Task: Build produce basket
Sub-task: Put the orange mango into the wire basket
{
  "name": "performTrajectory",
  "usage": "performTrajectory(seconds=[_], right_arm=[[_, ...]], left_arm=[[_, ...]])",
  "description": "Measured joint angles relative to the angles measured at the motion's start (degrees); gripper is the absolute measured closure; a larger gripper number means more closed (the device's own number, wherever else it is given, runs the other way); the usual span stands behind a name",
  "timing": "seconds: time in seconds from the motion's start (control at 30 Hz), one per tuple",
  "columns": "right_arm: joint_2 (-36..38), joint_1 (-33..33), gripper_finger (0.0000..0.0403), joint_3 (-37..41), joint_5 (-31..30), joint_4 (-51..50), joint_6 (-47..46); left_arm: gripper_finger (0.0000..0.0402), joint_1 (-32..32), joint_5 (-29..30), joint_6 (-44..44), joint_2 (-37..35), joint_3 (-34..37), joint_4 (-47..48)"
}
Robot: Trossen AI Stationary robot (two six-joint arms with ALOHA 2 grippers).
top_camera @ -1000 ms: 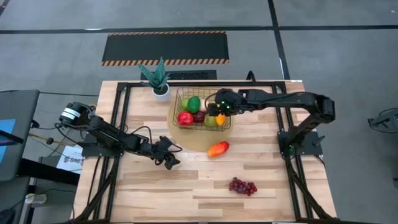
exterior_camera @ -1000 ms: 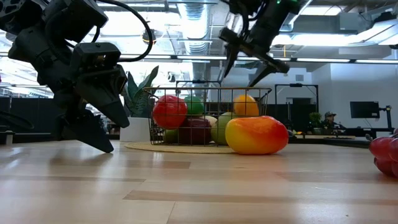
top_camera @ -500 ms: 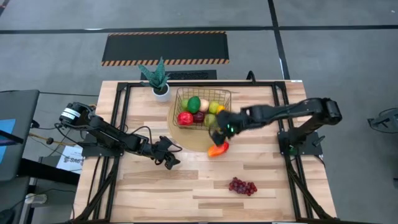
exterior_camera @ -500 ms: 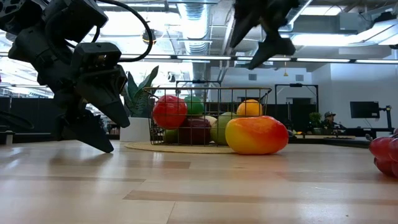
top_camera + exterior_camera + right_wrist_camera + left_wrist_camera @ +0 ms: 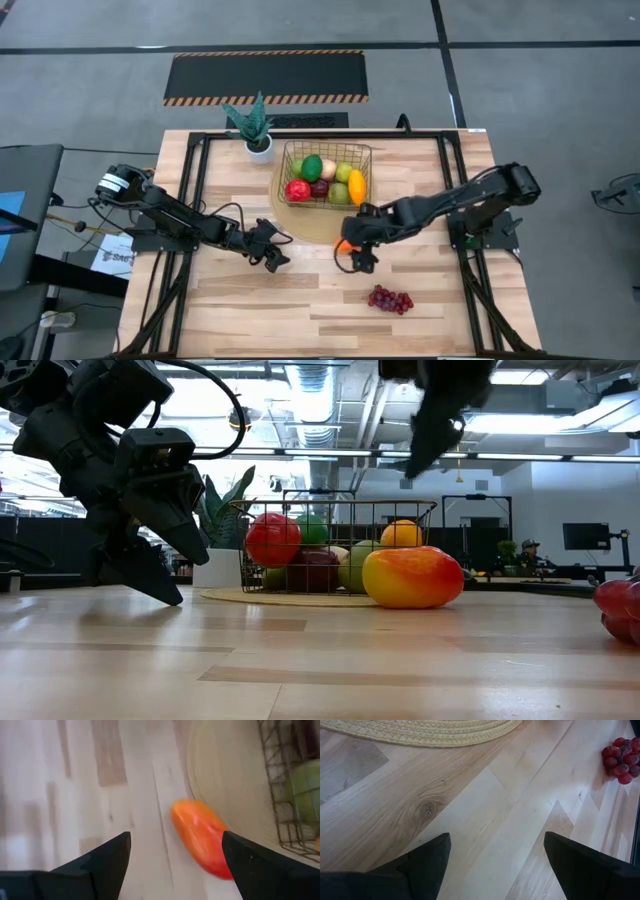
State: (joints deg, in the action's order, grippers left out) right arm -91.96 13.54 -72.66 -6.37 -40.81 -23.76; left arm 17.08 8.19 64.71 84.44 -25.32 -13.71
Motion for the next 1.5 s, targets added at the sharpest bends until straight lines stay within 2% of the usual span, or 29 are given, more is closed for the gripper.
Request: performTrajectory(seconds=[0.47, 0.73, 1.03, 1.23, 1.37, 1.5], right_arm=[[-9.03, -2.06, 0.0071, -0.04, 0.17, -0.47, 12.82], [-13.49, -2.01, 0.0071, -0.04, -2.71, -1.51, 16.60], [-15.33, -1.57, 0.0078, -0.04, -2.73, -2.92, 15.81], [-14.61, -1.46, 0.0122, -0.04, -2.59, -4.48, 12.18], [-14.61, -1.48, 0.0147, -0.02, 0.40, -3.93, 7.34], [-12.99, -1.42, 0.0151, -0.75, 3.36, -2.94, 4.75]], left_arm=[[0.0085, 0.00, 0.42, -0.04, 0.02, 0.00, 0.10], [0.0085, 0.00, 1.03, -0.04, 0.02, 0.00, 0.13], [0.0085, 0.00, 1.27, -0.04, 0.02, 0.00, 0.17], [0.0085, 0.00, 1.33, -0.02, 0.02, -0.02, 0.18], [0.0085, 0.00, 1.39, 0.41, 0.02, -0.02, 0.17], [0.0085, -0.02, 1.49, 0.90, 0.02, -0.02, 0.17]])
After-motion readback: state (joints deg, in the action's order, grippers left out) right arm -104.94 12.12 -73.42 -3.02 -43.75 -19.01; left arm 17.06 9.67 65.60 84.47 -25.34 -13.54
